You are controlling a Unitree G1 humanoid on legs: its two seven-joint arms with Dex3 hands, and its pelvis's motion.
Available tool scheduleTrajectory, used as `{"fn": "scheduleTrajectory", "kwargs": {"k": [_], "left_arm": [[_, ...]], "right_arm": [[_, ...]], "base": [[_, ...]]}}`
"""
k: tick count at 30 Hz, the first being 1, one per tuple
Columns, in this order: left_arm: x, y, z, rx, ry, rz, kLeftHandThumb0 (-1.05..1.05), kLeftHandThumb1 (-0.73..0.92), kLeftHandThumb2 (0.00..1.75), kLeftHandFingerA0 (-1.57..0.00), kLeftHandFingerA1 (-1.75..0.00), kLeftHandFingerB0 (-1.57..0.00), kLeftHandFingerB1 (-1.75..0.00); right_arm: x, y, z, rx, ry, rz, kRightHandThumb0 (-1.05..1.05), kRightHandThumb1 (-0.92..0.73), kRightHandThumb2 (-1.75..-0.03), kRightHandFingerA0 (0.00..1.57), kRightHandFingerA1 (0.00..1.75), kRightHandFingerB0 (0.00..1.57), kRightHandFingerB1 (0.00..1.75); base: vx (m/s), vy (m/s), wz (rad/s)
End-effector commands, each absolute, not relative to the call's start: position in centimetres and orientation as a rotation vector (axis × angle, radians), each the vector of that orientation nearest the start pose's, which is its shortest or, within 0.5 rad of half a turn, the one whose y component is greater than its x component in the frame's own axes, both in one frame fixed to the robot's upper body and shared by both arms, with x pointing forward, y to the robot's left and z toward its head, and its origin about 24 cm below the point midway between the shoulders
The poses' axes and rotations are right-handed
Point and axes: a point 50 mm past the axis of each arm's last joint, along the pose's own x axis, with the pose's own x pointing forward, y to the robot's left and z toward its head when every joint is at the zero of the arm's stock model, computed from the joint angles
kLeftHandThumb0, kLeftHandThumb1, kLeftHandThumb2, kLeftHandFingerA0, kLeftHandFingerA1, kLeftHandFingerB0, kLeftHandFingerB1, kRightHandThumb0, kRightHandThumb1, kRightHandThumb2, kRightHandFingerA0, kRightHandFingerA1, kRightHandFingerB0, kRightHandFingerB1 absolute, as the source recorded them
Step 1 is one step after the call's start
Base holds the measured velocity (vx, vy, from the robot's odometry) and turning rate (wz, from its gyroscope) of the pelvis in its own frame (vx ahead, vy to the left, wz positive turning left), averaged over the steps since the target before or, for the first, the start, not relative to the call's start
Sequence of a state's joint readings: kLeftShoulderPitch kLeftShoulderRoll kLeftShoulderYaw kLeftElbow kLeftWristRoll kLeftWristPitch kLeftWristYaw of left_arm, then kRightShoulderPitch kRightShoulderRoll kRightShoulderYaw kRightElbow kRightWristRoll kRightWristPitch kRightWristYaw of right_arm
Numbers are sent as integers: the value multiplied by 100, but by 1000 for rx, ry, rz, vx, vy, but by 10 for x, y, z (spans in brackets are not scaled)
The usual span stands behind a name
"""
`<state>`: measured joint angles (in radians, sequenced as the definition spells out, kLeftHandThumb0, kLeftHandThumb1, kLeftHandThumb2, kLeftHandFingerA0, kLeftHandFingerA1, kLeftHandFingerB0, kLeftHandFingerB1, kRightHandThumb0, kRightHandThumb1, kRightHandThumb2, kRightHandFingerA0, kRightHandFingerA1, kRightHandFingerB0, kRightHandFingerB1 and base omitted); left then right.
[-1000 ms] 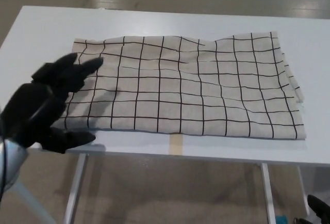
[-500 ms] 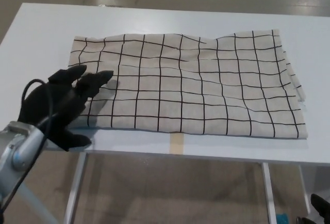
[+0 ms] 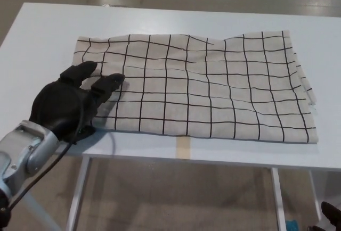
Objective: Use the left hand to fold a white towel with checkered patterns in half.
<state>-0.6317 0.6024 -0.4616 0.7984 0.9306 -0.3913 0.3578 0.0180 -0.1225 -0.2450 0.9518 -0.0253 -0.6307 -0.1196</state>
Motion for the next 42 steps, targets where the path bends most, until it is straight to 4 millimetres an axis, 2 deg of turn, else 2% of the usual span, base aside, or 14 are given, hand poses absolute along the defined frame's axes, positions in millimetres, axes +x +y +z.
{"fn": "scheduleTrajectory", "kwargs": {"k": [1, 3, 4, 8, 9, 11, 16, 18, 28, 32, 38, 39, 41, 42], "left_arm": [[349, 197, 71, 1646, -413, -263, -26, 51, 58, 0, -13, 0, -21], [351, 192, 70, 1658, -416, -255, -35, 45, 68, -2, -20, -3, -27], [353, 187, 68, 1675, -422, -242, -41, 46, 61, -15, -33, -14, -32], [357, 181, 66, 1708, -432, -224, -37, 50, 56, -32, -33, -35, -32], [359, 176, 64, 1724, -445, -205, -33, 54, 57, -80, -119, -81, -103], [361, 172, 60, 1729, -446, -186, -26, 60, 55, -73, -175, -72, -164], [362, 170, 57, 1719, -431, -174, -25, 63, 54, -71, -175, -67, -169], [364, 170, 59, 1670, -392, -160, -20, 65, 57, -69, -175, -51, -171], [365, 176, 72, 1591, -468, -143, -22, 64, 56, -75, -172, -63, -159], [375, 175, 111, 1533, -600, -73, -21, 66, 55, -74, -175, -59, -165], [378, 177, 123, 1522, -623, -57, -21, 65, 57, -74, -175, -57, -167], [382, 179, 145, 1518, -687, 0, -32, 47, 80, -111, -142, -89, -129], [386, 180, 168, 1526, -765, 59, -32, 46, 80, -112, -142, -91, -130], [386, 180, 171, 1529, -781, 69, -24, 64, 56, -79, -175, -59, -173]], "right_arm": [[169, -238, -89, -113, 303, -383, -60, -57, -91, 37, 56, 30, 50], [170, -239, -89, -117, 302, -385, -60, -57, -91, 37, 56, 30, 50], [170, -239, -89, -118, 298, -387, -57, -71, -62, 43, 45, 38, 37], [169, -238, -89, -119, 295, -391, -57, -71, -62, 43, 45, 38, 37], [168, -237, -89, -111, 293, -393, -57, -71, -62, 44, 46, 39, 37], [166, -236, -90, -104, 291, -395, -57, -71, -62, 44, 46, 39, 37], [166, -236, -90, -95, 290, -402, -57, -71, -62, 44, 46, 39, 37], [168, -237, -89, -87, 289, -403, -57, -71, -62, 44, 47, 40, 37], [167, -238, -89, -98, 295, -395, -58, -71, -62, 45, 47, 41, 37], [165, -238, -90, -90, 293, -402, -58, -71, -62, 45, 47, 42, 37], [165, -238, -90, -88, 296, -406, -58, -71, -62, 45, 47, 42, 37], [166, -238, -90, -86, 295, -404, -57, -71, -62, 46, 47, 42, 37], [168, -239, -89, -89, 293, -403, -58, -71, -62, 46, 48, 42, 37], [168, -239, -89, -92, 293, -403, -58, -71, -62, 46, 48, 42, 37]], "base": [[0, 0, 0], [0, 0, 0], [0, 0, 0], [0, 0, 0], [0, 0, 0], [0, 0, 0], [0, 0, 0], [0, 0, 0], [0, 0, 0], [0, 0, 0], [0, 0, 0], [0, 0, 0], [0, 0, 0], [0, 0, 0]]}}
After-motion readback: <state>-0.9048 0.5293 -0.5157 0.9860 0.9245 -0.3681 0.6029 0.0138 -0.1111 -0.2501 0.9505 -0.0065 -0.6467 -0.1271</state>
